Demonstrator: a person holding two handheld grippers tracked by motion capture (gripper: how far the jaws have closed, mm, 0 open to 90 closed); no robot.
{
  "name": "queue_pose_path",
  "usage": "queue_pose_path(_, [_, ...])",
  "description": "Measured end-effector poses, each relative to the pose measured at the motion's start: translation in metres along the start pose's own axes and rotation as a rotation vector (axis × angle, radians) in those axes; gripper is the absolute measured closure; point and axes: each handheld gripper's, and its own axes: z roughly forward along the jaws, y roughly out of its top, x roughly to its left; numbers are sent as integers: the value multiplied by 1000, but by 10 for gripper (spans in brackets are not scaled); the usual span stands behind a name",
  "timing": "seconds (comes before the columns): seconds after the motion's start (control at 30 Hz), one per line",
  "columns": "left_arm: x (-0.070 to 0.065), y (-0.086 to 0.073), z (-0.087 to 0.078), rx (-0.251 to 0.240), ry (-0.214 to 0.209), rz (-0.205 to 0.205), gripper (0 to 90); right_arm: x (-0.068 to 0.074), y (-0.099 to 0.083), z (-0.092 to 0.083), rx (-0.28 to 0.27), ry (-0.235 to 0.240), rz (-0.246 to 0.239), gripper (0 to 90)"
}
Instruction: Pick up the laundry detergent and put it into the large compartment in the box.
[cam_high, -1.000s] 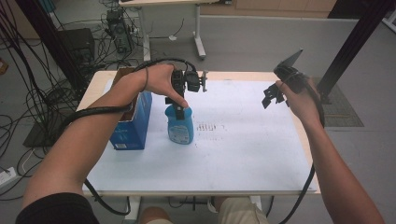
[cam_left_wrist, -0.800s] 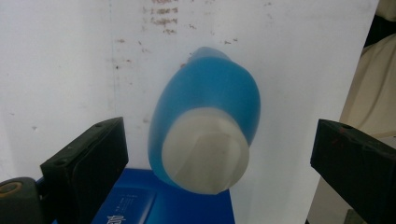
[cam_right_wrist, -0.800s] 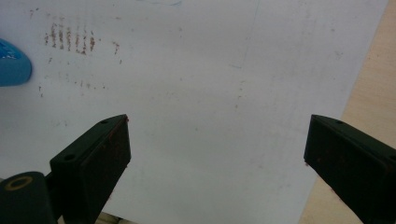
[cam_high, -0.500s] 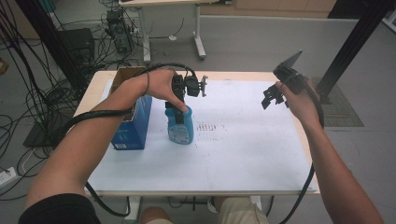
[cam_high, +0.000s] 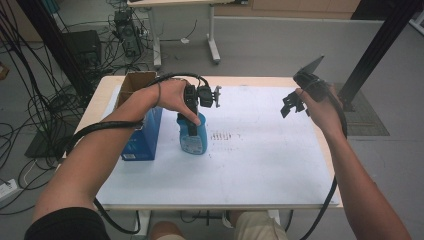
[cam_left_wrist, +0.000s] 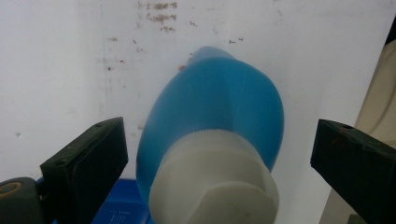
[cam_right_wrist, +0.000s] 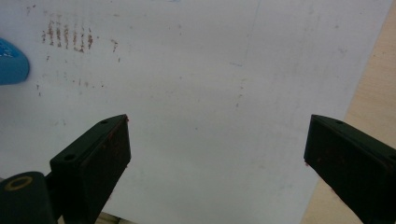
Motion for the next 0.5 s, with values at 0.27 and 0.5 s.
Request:
queue_pose_path(0.27, [-2,-1,2,-4,13,0,43,0,1,2,2,3,-3,75])
queue_pose_path(0.5, [-3,-1,6,-5,20,1,44,0,1,1,0,3,-1,75])
